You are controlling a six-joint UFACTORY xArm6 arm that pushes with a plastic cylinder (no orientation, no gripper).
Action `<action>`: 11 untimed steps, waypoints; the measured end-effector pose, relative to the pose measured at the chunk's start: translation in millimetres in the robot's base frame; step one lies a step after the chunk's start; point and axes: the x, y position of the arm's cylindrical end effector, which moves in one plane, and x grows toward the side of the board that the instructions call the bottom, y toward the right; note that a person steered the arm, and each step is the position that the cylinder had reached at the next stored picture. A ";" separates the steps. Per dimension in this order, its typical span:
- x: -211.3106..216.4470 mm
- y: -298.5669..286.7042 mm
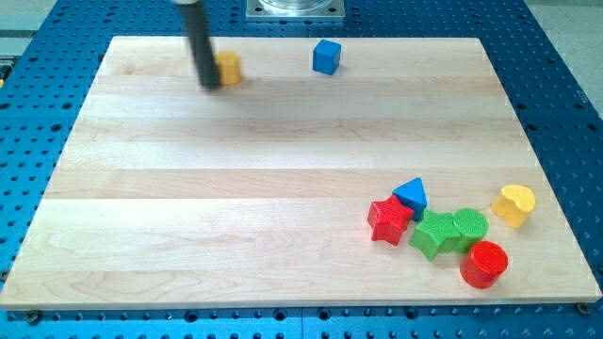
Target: Move your arm towards the bottom center of the board
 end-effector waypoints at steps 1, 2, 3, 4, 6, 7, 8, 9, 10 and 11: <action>-14.7 10.3; -10.9 21.9; -10.9 40.9; 15.0 34.4; 165.9 69.3; 208.6 68.6; 293.1 97.9; 332.9 109.5; 316.8 150.4; 295.3 187.6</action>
